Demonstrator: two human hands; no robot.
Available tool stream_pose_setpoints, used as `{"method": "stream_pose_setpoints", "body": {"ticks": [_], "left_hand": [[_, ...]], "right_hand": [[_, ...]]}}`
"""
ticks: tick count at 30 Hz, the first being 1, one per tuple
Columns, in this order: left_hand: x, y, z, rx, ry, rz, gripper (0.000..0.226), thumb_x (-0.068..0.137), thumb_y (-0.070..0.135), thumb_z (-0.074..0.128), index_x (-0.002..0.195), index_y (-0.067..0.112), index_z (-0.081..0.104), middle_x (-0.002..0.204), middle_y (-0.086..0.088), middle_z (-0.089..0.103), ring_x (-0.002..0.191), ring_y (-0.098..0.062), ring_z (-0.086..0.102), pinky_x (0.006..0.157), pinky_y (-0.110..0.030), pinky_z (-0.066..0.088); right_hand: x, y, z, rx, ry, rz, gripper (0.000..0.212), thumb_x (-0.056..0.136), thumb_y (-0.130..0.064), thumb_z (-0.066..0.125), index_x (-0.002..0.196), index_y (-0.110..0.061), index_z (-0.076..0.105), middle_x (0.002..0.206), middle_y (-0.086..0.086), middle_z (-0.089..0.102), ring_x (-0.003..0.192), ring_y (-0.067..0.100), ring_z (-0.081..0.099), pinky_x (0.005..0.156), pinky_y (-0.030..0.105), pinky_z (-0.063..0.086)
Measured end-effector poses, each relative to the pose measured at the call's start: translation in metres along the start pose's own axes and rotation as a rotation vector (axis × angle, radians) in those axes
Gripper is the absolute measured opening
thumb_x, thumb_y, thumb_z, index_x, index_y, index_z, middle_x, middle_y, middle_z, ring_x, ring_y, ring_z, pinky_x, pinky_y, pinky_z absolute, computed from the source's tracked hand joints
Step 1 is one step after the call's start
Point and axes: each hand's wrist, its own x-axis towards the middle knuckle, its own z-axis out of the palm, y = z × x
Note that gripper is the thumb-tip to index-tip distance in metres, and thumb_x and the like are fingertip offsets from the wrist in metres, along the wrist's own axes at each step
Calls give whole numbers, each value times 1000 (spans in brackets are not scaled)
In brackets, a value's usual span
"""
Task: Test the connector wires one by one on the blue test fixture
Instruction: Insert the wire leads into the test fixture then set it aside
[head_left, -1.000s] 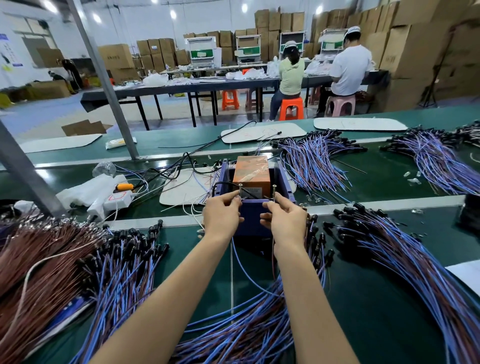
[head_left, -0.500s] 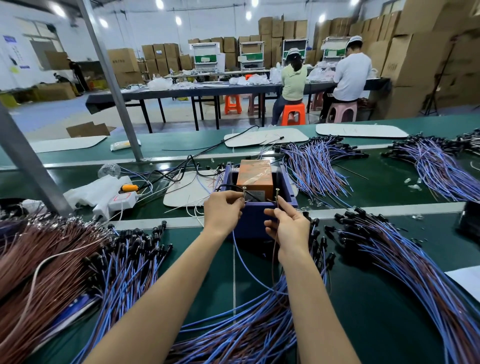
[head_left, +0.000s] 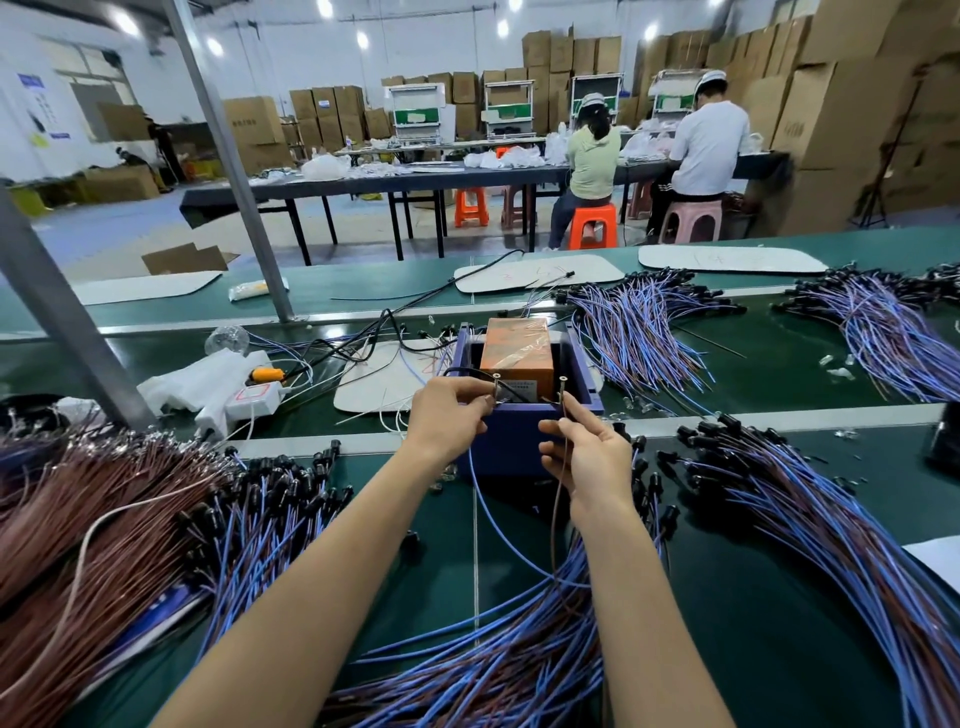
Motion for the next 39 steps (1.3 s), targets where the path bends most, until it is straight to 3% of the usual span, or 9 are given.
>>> {"method": "stream_pose_setpoints", "body": {"ticks": [5,9,15,18,23,26,33,39], "left_hand": [[2,-2,-3,-2,-38,14,17,90,6,62,103,11,72,71,8,65,40,2,50,52,-12,45],[3,-5,-6,-1,-68,-4,22,90,4,60,106,12,72,82,-3,69,39,1,46,53,-17,44],[-3,-10,-9,-103,-94,-10,30,90,-1,58,115,12,68,67,7,61,41,-1,40,48,-12,40],[-4,-9,-9,-116,-92,8,33,90,2,59,117,21,64,68,5,61,43,-6,41,49,-15,41],[-3,-8,-12,-114,-76,-11,9,88,5,64,92,12,69,72,-1,69,42,-4,47,49,-15,43],[-3,-8,-13,-98,-87,3,15,88,7,65,81,19,67,71,1,69,43,-4,48,48,-14,43],[-2,-9,-12,-34,-90,33,7,89,9,64,88,14,68,72,3,68,48,-8,50,61,-23,51],[-1,-9,-12,-54,-89,19,4,89,8,64,89,10,68,71,1,68,47,-10,49,61,-24,49]], "right_hand": [[0,-4,-2,24,-13,23,31,94,1,49,102,-22,69,67,1,69,50,9,56,49,20,52],[3,-11,-7,-38,-45,27,30,94,2,49,100,-20,68,70,3,68,53,11,56,50,20,53],[16,-31,-12,-348,-117,-9,23,95,0,49,102,-14,67,69,4,64,49,11,52,45,18,49],[19,-44,-16,-525,-188,-1,21,95,-2,51,102,-15,66,67,6,62,49,13,49,43,19,44],[25,-66,-18,-708,-276,18,22,94,-1,52,95,-18,67,64,9,60,44,11,47,42,19,42],[30,-71,-17,-778,-301,22,23,95,0,50,99,-15,67,64,8,56,39,9,43,36,17,38],[38,-78,-26,-742,-433,169,31,95,3,45,105,-15,67,58,4,50,39,10,39,35,18,32],[46,-76,-27,-695,-447,157,23,96,0,48,103,-10,68,60,3,53,38,8,41,34,17,33]]}}
